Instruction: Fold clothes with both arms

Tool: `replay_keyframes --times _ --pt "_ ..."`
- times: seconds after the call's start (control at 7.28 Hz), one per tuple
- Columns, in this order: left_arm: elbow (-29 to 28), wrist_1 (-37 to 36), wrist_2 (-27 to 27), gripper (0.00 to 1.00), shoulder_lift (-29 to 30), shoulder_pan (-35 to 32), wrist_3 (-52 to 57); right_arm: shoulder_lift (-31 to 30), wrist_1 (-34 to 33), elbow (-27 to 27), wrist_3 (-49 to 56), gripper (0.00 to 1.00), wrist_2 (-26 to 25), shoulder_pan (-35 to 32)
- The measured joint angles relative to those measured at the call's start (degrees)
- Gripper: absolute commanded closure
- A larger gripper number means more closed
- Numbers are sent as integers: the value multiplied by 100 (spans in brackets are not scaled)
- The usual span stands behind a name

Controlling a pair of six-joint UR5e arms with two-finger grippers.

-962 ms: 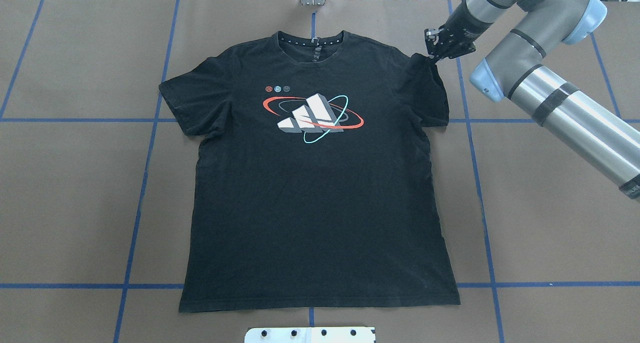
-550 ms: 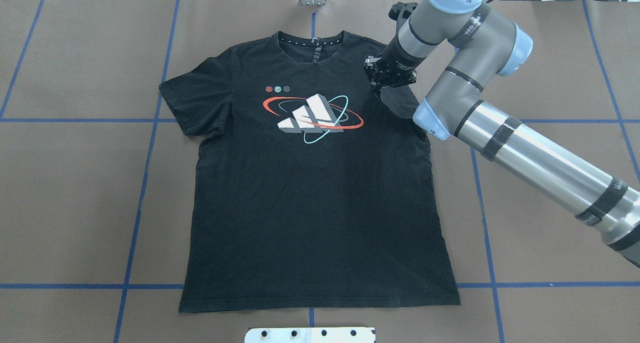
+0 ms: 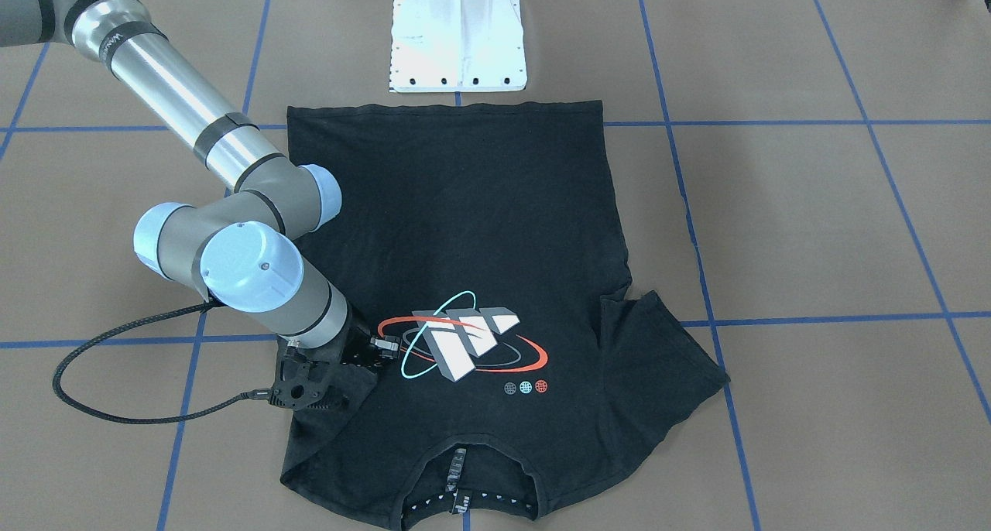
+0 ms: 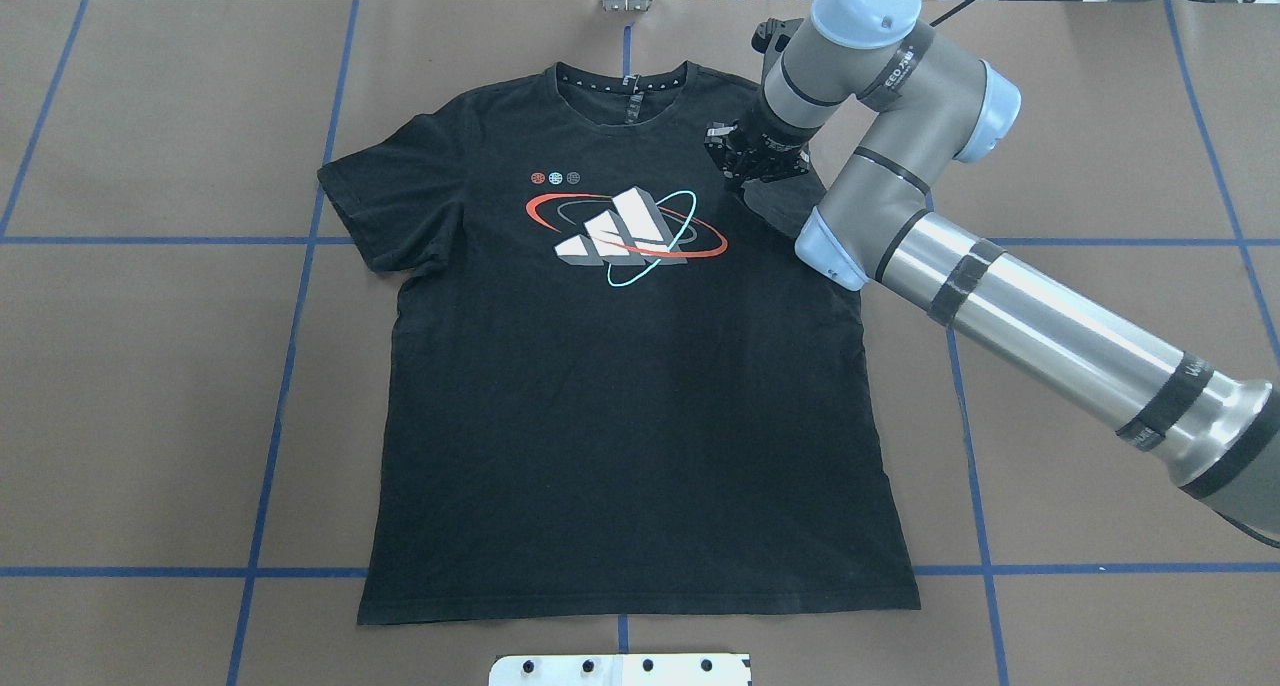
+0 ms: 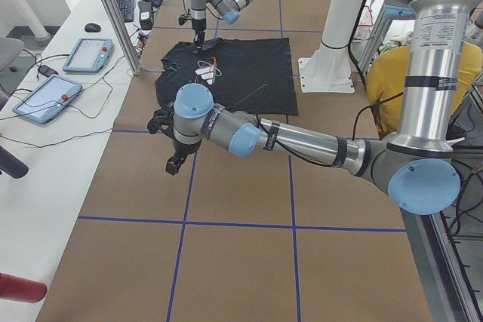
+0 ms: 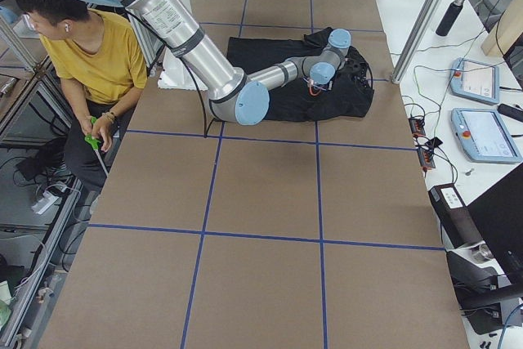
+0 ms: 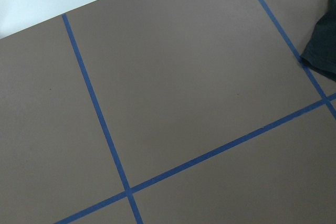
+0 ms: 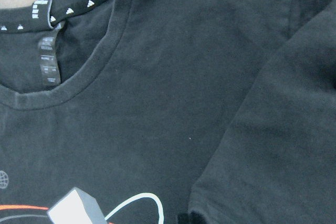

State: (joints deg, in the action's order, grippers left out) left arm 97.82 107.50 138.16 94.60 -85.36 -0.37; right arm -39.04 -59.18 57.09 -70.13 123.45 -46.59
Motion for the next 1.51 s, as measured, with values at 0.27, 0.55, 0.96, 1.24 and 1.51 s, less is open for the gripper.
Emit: replay_keyframes --times 0.27,0.55,0.96,1.24,1.51 --pt "-435 721 43 0 491 789 -1257 160 17 -112 -82 0 -125 128" --pt "-1009 1281 7 0 1088 1586 -2369 2 11 381 -227 0 -154 206" --pt "-2412 2363 -332 1 1864 2070 -2867 -1186 -20 2099 -348 0 -143 279" --pt "-3412 3141 -619 18 2386 2366 -2903 -1952 -17 3056 -368 0 -153 307" --pt "-3907 3376 -689 31 2669 2489 -2915 -2155 -15 3295 -370 0 -175 315"
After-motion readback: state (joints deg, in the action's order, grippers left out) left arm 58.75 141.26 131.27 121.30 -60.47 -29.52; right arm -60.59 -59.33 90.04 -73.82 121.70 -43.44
